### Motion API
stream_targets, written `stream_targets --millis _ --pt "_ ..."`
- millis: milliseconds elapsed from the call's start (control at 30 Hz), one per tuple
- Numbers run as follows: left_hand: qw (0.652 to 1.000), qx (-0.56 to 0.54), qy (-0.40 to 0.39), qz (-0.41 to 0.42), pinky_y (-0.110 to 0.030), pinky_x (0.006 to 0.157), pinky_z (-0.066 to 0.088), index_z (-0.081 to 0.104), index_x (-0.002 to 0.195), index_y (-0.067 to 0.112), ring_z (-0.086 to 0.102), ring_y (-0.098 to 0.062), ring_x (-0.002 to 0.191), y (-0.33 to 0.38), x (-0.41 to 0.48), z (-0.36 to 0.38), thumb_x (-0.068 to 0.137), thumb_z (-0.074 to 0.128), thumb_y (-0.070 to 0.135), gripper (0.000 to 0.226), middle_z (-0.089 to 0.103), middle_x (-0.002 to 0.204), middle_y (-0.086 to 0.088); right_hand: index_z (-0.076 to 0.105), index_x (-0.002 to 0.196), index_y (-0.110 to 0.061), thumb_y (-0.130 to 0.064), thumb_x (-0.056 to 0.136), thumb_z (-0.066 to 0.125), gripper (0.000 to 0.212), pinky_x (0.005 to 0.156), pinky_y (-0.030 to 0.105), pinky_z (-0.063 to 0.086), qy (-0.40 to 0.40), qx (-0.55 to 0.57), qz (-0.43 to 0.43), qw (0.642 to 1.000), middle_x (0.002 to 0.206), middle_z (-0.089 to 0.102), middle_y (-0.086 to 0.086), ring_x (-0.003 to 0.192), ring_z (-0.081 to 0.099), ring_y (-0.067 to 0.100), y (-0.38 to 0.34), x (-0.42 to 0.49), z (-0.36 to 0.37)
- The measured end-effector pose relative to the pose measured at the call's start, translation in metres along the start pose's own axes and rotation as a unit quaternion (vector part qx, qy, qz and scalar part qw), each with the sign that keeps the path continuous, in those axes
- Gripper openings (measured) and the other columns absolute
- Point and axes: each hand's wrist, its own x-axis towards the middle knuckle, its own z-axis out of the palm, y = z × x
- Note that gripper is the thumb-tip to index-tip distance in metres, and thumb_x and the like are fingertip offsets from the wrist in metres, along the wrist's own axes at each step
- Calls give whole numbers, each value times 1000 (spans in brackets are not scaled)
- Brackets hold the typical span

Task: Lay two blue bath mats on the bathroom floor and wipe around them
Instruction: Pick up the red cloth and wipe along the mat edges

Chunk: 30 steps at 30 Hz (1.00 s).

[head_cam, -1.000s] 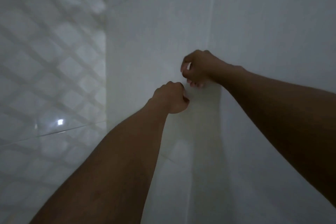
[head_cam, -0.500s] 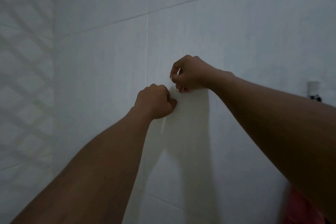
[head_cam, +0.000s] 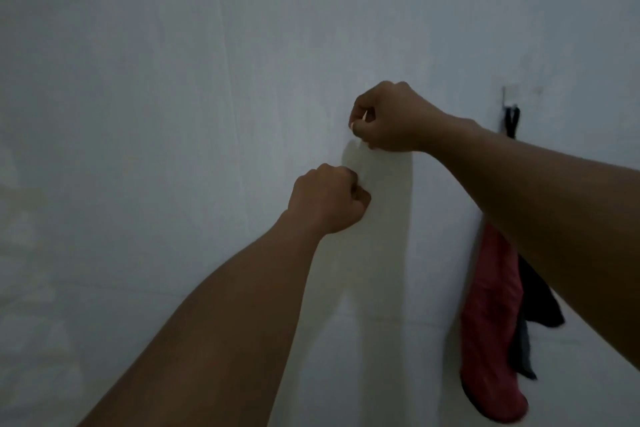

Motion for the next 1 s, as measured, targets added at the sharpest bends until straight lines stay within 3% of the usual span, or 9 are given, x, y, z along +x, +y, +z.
stream_targets --millis 133,233,333,433,533,633,767,900,1000 --pt "997 -59 -27 36 -30 67 42 69 85 18 63 -27 74 42 -14 18 89 56 42 27 68 80 -3 76 92 -15 -20 90 60 17 79 33 59 39 -52 54 996 67 63 -9 72 69 19 28 -51 -22" --pt "991 -114 -38 54 -31 70 47 69 91 22 66 -22 80 84 -17 31 89 56 51 32 70 85 2 76 93 -18 -22 88 60 17 74 31 56 107 -96 109 984 80 73 2 72 68 23 54 -92 -44" --pt "982 -163 -87 45 -35 83 51 65 110 25 64 -22 97 118 -17 46 86 58 61 43 69 106 2 72 101 -21 -27 86 59 21 82 37 55 155 -127 187 962 92 74 6 88 67 29 79 -125 -61" --pt "969 -198 -148 29 -41 89 54 60 113 21 63 -25 101 142 -21 60 84 63 61 50 65 114 -1 62 122 -18 -32 88 62 36 92 40 53 79 -97 293 948 114 69 10 105 63 30 103 -148 -64" --pt "961 -227 -157 12 -42 85 57 60 105 18 65 -26 96 159 -25 72 88 62 48 34 65 107 -3 58 128 -15 -32 91 66 41 86 44 58 -14 23 364 931 122 61 13 105 62 30 113 -164 -56" --pt "945 -274 -180 -17 -40 81 58 61 103 16 66 -26 90 163 -26 72 85 59 42 32 65 101 -4 64 116 -4 -25 95 65 30 83 42 54 -26 75 367 927 114 66 21 104 65 35 115 -167 -45" --pt "909 -369 -188 -36 -29 68 57 60 79 16 65 -17 73 146 -19 62 82 66 33 18 66 80 -1 66 101 7 -4 94 51 19 69 37 48 23 122 363 924 92 63 21 79 57 28 109 -156 -37" --pt "906 -403 -102 -79 -26 59 45 50 77 21 57 -17 66 123 -7 44 86 64 27 17 61 75 1 58 96 -4 -6 94 39 20 64 35 44 98 149 336 925 86 56 14 73 54 25 89 -132 -42" --pt "907 -408 -48 -95 -30 58 36 48 82 20 53 -17 72 107 5 20 95 51 30 17 57 80 2 59 103 -3 -9 95 36 25 69 34 42 145 141 285 937 89 56 10 81 54 24 63 -105 -40"
